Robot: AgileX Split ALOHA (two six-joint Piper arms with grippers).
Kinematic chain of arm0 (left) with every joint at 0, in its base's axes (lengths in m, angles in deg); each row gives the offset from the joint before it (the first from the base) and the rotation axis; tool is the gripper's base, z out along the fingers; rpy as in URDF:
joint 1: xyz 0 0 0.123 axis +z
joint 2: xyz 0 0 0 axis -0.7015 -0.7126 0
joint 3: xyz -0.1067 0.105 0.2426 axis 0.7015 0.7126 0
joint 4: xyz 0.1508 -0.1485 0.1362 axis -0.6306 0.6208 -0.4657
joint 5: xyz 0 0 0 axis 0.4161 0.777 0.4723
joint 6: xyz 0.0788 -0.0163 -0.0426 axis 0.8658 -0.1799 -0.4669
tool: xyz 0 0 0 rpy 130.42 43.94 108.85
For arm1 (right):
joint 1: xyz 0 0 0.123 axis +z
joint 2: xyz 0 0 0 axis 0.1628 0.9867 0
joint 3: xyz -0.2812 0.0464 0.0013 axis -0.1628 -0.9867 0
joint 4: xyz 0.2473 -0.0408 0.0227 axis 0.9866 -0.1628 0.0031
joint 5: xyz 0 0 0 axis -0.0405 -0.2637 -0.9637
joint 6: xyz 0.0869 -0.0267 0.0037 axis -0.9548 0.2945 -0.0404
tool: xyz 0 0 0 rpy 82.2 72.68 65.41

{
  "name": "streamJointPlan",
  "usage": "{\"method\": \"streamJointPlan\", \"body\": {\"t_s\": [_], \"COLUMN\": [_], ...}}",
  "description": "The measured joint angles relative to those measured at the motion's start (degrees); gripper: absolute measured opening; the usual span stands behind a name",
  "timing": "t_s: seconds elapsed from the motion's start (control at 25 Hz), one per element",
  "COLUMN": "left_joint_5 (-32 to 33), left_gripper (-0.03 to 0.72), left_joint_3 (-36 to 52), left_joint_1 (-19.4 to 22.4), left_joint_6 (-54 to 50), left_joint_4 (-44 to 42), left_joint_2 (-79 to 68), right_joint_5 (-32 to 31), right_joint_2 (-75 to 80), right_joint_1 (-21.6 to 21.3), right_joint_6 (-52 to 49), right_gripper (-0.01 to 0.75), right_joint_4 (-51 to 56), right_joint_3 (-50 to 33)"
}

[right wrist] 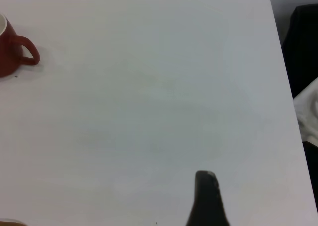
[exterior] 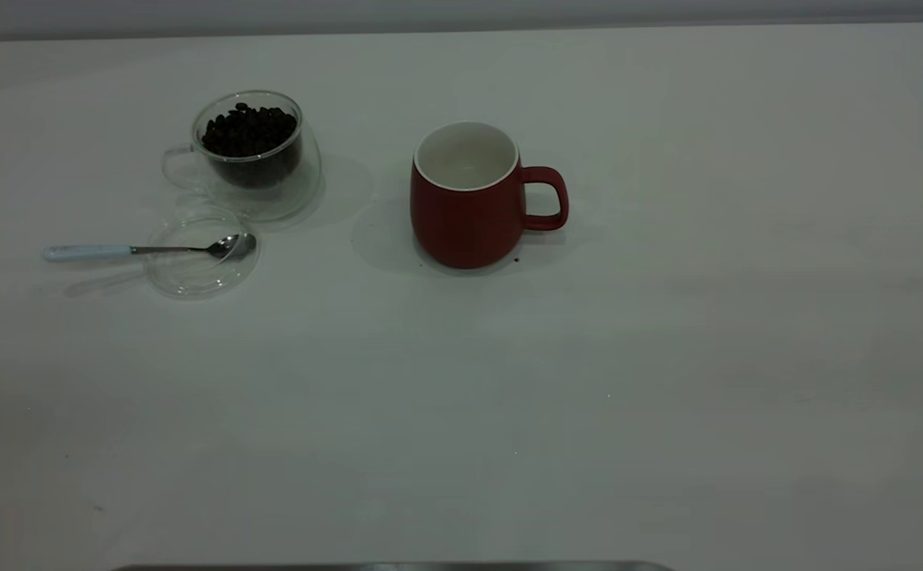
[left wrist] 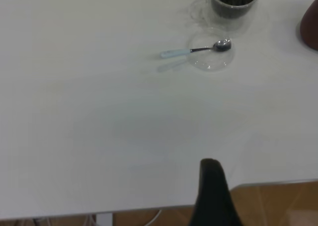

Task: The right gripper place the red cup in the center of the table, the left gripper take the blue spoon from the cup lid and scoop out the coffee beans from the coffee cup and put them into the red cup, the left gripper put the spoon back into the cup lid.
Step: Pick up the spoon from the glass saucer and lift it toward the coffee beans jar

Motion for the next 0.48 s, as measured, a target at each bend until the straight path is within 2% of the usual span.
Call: {"method": "streamJointPlan", "body": {"t_s": [0.24, 0.48], "left_joint_5": [-4.97, -12.12], "left_gripper": [0.588, 0.588], "left_joint_3": [-7.04, -15.01], "left_joint_1": [0.0, 0.0], "left_joint_6": [-5.66, 1.38], "left_joint_4": [2.02, 9.68], "left_joint_2": [-11.98, -35.46], "right_joint_5": [0.0, 0.0], "right_joint_2": [0.0, 0.0], "right_joint_1": [0.0, 0.0], "right_joint_6": [0.0, 0.05], "right_gripper": [0.587, 0.587], "right_joint_4": [0.0, 0.04], "right_joint_3": [0.0, 0.0]}}
